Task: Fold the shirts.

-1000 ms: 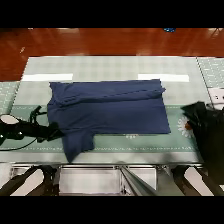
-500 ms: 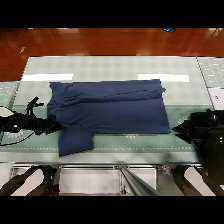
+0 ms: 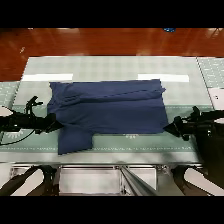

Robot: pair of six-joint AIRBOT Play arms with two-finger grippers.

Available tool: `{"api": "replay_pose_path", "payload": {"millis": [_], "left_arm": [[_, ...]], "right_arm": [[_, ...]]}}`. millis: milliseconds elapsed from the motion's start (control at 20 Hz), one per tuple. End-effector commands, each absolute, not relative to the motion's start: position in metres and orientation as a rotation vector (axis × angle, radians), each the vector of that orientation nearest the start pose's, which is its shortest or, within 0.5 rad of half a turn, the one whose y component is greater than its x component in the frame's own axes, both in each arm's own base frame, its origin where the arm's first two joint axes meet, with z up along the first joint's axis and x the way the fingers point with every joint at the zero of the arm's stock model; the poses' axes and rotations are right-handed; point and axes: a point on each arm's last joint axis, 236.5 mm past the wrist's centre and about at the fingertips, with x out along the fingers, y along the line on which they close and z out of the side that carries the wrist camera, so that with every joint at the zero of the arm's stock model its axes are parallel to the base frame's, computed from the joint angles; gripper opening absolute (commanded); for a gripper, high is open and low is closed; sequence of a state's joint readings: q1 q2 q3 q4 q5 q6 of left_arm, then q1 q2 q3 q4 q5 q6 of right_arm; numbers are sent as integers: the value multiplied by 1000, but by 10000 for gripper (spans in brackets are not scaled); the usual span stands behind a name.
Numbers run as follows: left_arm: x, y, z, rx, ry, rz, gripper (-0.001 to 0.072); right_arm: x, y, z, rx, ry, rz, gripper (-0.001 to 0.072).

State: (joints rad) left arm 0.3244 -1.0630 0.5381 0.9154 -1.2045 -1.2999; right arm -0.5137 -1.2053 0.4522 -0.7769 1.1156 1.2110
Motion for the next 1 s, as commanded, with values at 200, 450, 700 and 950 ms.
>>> {"api": "replay_pose_path", "payload": {"millis": [200, 450, 700, 950], "left_arm": [[257, -57, -49, -693, 1420, -250, 18], [329, -36, -9, -677, 1198, -210, 18], [396, -40, -12, -633, 1173, -244, 18], [448, -44, -36, -667, 1221, -243, 18]], "right_arm": [[282, 37, -64, 873, 1384, 255, 27], [344, 44, -12, 762, 1237, 325, 27], [404, 58, -24, 726, 1244, 336, 27], [461, 51, -32, 754, 1204, 318, 27]]}}
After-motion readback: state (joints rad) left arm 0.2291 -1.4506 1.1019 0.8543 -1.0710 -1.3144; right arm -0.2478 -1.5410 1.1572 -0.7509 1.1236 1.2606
